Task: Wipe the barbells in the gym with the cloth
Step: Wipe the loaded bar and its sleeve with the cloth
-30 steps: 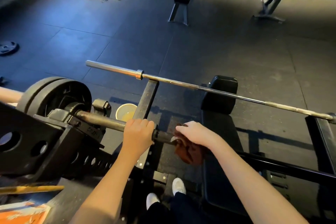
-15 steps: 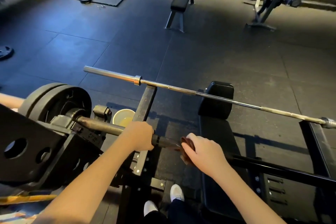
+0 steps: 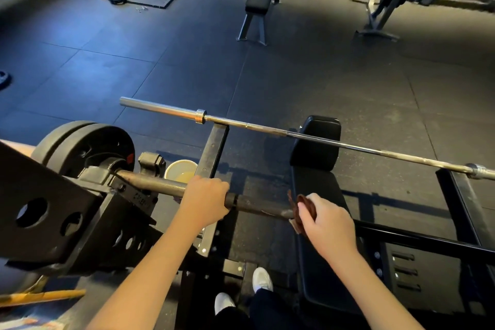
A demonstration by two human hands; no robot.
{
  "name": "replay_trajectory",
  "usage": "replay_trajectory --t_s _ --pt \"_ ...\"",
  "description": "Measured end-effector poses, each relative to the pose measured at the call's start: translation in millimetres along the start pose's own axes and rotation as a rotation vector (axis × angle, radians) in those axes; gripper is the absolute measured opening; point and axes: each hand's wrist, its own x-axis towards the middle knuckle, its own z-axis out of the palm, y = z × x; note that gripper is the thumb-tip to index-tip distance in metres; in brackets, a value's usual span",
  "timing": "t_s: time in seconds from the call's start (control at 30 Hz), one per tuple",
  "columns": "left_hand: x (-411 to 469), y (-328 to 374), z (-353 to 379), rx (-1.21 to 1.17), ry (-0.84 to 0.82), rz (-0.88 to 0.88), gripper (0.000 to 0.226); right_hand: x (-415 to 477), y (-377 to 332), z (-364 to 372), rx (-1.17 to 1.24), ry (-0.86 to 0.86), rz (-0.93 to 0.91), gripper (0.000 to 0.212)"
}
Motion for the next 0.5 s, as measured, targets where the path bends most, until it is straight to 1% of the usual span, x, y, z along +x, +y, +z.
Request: replay_trajectory --t_s 0.03,0.07,0.1,0.13,0.17,0.2,0.23,0.27,0.3,0.33,0.4,0.43,0.47,0.5 --pt "3 -5 -3 -0.064 -0.081 0.038 0.021 -2 -6 7 0.001 0.032 -0.020 0.020" --pt "4 -11 -8 -0.161 -0.201 0.063 0.025 -6 -10 14 -0.021 0.054 -0.052 0.019" --pt "6 -16 -16 -0.317 -0.324 0.045 0.028 -9 -11 20 -0.051 0.070 -0.075 0.022" --pt "7 -20 -23 -0.494 -0.386 -0.006 0.028 -12 -9 25 -0.076 0.088 -0.090 0.029" --pt "9 -21 -26 -0.606 -0.379 -0.077 0.033 -14 -7 27 -0.087 0.101 -0.098 0.035" --pt "11 -20 -28 -0.600 -0.328 -0.148 0.042 -15 -7 27 -0.099 0.120 -0.102 0.036" --pt "11 -17 -30 -0.453 -0.268 -0.184 0.049 -14 -10 26 -0.126 0.127 -0.093 0.031" --pt "10 -14 -28 -0.259 -0.224 -0.202 0.050 -11 -18 25 -0.152 0.091 -0.075 0.027" --pt "8 -10 -25 -0.132 -0.179 -0.207 0.049 0 -27 21 -0.132 0.021 -0.053 0.027" --pt "7 -8 -22 -0.055 -0.136 -0.190 0.044 17 -35 20 -0.056 -0.071 0.006 0.030" --pt "6 -14 -11 0.026 -0.060 -0.086 0.022 46 -47 19 0.131 -0.270 0.167 0.033" --pt "5 -17 -8 0.015 -0.067 -0.095 0.015 53 -50 19 0.200 -0.317 0.211 0.035" --pt "5 -16 -6 -0.021 -0.079 -0.133 0.016 52 -51 21 0.213 -0.322 0.212 0.035" --pt "6 -14 -8 -0.063 -0.085 -0.171 0.020 40 -49 23 0.166 -0.267 0.173 0.031"
